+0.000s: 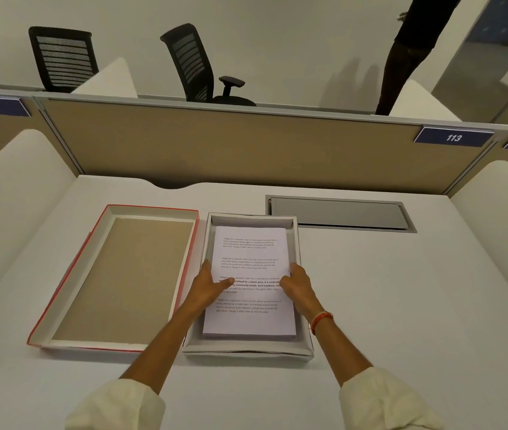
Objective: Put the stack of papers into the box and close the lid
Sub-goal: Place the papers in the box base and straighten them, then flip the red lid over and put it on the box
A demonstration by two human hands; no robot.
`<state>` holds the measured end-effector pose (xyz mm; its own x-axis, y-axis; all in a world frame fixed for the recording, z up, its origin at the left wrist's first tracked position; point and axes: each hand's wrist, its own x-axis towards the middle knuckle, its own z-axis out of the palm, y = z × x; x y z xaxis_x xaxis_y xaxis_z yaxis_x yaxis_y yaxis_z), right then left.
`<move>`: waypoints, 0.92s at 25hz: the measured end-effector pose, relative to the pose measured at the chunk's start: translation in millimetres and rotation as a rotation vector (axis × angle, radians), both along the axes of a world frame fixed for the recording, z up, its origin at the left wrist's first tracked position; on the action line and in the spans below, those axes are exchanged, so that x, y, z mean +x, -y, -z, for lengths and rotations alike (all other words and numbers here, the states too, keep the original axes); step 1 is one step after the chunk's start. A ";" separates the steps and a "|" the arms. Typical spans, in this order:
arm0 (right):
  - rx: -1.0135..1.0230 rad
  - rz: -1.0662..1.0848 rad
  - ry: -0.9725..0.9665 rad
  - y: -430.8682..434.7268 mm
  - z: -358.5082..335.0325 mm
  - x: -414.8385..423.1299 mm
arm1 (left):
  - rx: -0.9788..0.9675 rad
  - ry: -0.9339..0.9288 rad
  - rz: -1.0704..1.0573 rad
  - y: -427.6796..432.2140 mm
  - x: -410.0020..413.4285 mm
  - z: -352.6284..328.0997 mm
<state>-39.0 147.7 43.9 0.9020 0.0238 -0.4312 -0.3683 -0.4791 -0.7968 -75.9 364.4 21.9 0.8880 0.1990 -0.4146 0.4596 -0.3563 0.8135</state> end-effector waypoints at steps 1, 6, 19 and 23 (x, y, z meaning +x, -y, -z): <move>0.003 -0.015 0.022 -0.5 -2.8 0.3 | 0.017 0.008 0.015 -1.1 -0.5 -1.2; 0.062 -0.119 0.095 -21.9 -8.3 7.1 | -0.086 0.083 0.014 -20.7 -8.5 -11.3; 0.295 -0.260 0.010 -160.0 -23.7 -26.6 | -0.037 0.350 -0.400 -174.8 -56.9 -37.4; 0.301 -0.293 0.011 -177.6 -22.1 -41.1 | 0.254 0.293 -0.456 -220.6 -78.1 -32.4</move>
<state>-80.0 325.4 66.0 0.8429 0.4033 -0.3561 -0.2416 -0.3075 -0.9204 -153.9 585.0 54.2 0.7601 0.6476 -0.0543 0.3809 -0.3762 0.8446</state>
